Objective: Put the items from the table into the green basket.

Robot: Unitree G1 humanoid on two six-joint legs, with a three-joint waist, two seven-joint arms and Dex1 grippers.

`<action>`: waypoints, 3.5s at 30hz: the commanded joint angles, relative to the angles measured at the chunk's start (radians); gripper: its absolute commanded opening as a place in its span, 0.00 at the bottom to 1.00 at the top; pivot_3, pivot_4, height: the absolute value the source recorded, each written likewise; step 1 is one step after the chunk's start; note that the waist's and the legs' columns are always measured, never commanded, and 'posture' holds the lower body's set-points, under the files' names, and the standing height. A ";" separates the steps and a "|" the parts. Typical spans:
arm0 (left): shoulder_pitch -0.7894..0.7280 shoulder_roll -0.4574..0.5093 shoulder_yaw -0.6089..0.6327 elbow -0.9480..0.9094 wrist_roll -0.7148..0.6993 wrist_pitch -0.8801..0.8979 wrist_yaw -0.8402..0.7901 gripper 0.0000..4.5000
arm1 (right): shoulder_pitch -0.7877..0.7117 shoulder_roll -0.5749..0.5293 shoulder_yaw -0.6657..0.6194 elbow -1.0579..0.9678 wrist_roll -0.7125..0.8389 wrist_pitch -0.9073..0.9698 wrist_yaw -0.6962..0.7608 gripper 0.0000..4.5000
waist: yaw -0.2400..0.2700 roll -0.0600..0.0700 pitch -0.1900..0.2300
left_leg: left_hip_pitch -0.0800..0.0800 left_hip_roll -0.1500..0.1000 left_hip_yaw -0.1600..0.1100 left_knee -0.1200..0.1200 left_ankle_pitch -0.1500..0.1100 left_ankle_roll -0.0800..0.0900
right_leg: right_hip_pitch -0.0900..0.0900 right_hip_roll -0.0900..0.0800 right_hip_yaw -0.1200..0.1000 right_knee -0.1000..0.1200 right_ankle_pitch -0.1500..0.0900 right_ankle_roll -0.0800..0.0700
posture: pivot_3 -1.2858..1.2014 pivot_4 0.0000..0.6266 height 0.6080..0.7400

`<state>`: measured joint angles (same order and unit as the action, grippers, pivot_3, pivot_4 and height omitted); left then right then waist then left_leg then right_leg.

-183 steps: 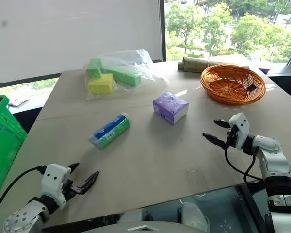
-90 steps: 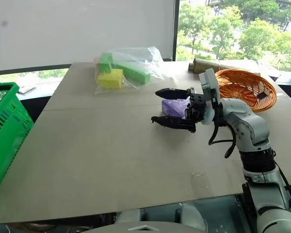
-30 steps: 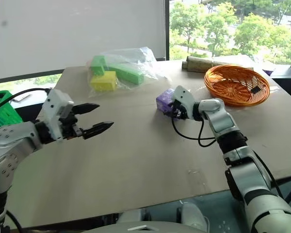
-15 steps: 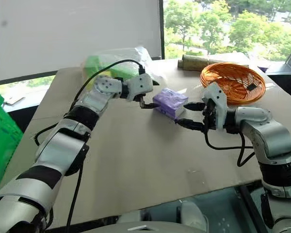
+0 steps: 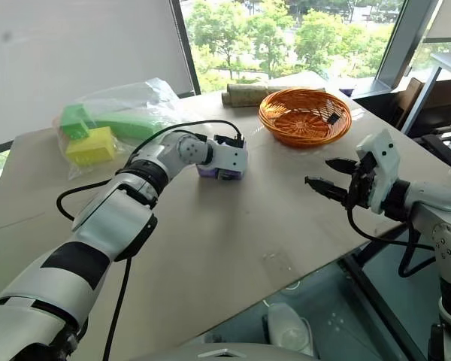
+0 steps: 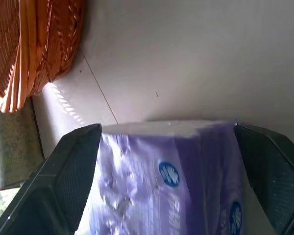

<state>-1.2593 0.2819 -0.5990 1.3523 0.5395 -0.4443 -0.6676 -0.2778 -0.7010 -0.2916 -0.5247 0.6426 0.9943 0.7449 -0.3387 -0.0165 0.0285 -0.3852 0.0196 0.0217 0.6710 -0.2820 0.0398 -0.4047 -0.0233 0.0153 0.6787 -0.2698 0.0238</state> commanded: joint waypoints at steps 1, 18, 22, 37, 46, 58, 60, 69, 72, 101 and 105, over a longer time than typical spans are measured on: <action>-0.006 0.000 -0.014 0.006 0.049 0.034 0.003 1.00 | -0.004 -0.013 -0.027 -0.025 0.030 -0.017 -0.018 0.79 | -0.022 0.000 0.000 | 0.000 0.000 0.000 0.000 0.000 0.000 | 0.000 0.000 0.000 0.000 0.000 0.000 | 0.35 0.00 1.00; 0.016 0.002 0.195 -0.036 -0.080 0.080 -0.063 1.00 | -0.007 -0.038 0.032 0.032 0.042 -0.099 -0.015 0.79 | -0.055 -0.003 0.002 | 0.003 -0.003 0.000 -0.001 0.000 0.000 | 0.004 -0.008 0.000 0.000 -0.001 0.003 | 0.37 0.00 1.00; 0.006 0.075 0.129 -0.032 0.008 0.124 -0.037 1.00 | -0.020 -0.048 0.043 0.056 0.029 -0.119 -0.008 0.79 | -0.055 -0.003 0.002 | 0.003 -0.004 -0.001 -0.001 0.000 0.000 | 0.004 -0.010 0.000 0.001 -0.001 0.004 | 0.37 0.00 1.00; 0.020 0.022 0.150 -0.001 0.029 0.261 0.112 1.00 | -0.036 -0.052 0.087 0.082 0.033 -0.148 -0.007 0.79 | 0.011 -0.003 0.002 | 0.002 -0.007 -0.001 -0.001 0.000 0.001 | 0.004 -0.013 -0.001 0.000 -0.002 0.006 | 0.37 0.00 1.00; 0.033 0.001 0.240 0.009 -0.034 0.427 0.193 1.00 | -0.052 -0.042 0.109 0.085 0.034 -0.158 -0.009 0.79 | 0.013 -0.003 0.002 | 0.002 -0.007 -0.002 -0.001 0.000 0.001 | 0.004 -0.013 -0.001 0.001 -0.002 0.006 | 0.38 0.00 1.00; 0.084 -0.046 0.326 0.012 -0.105 0.517 0.192 0.34 | -0.074 -0.049 0.136 0.096 0.028 -0.162 -0.003 0.81 | 0.024 -0.002 0.001 | 0.006 -0.008 -0.003 0.000 0.000 0.001 | 0.008 -0.014 -0.003 0.000 -0.002 0.006 | 0.38 0.00 1.00; 0.083 -0.044 0.331 0.011 -0.107 0.513 0.203 0.18 | -0.074 -0.047 0.137 0.091 0.031 -0.159 -0.007 0.81 | 0.024 -0.002 0.001 | 0.006 -0.008 -0.003 0.000 0.000 0.001 | 0.009 -0.014 -0.002 0.000 -0.002 0.006 | 0.38 0.00 1.00; 0.015 -0.027 0.388 -0.032 -0.166 0.450 0.250 0.05 | -0.079 -0.045 0.148 0.086 0.041 -0.149 -0.010 0.81 | 0.026 -0.002 0.001 | 0.005 -0.008 -0.004 0.000 0.000 0.001 | 0.008 -0.015 -0.003 0.000 -0.002 0.006 | 0.38 0.00 1.00; -0.029 0.005 0.420 -0.096 -0.199 0.438 0.215 0.05 | -0.089 -0.035 0.157 0.098 0.023 -0.177 -0.011 0.81 | 0.031 -0.003 0.002 | 0.004 -0.008 -0.005 0.000 0.000 0.001 | 0.008 -0.015 -0.004 0.000 -0.002 0.006 | 0.39 0.00 1.00; 0.953 1.058 1.131 -0.757 -0.272 0.711 0.169 0.05 | -0.506 0.305 0.290 0.334 0.253 -0.119 0.199 0.81 | 0.353 -0.010 -0.003 | -0.001 -0.012 -0.012 -0.001 0.000 -0.002 | -0.004 -0.020 -0.005 0.003 -0.001 0.004 | 0.54 0.00 1.00; 0.984 1.042 1.129 -0.703 -0.319 0.671 0.177 0.05 | -0.492 0.316 0.295 0.324 0.236 -0.158 0.204 0.81 | 0.359 -0.015 -0.006 | -0.003 -0.013 -0.012 -0.001 0.000 -0.002 | -0.004 -0.023 -0.006 0.001 0.000 0.003 | 0.54 0.00 1.00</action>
<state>-0.2625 1.3031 0.5092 0.6629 0.2423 0.2689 -0.5153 -0.7644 -0.3856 0.0222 -0.1761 0.8758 0.8676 0.9365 0.0208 -0.0316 0.0223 -0.3895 0.0066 0.0096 0.6695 -0.2827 0.0369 -0.4097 -0.0462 0.0091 0.6797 -0.2701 0.0267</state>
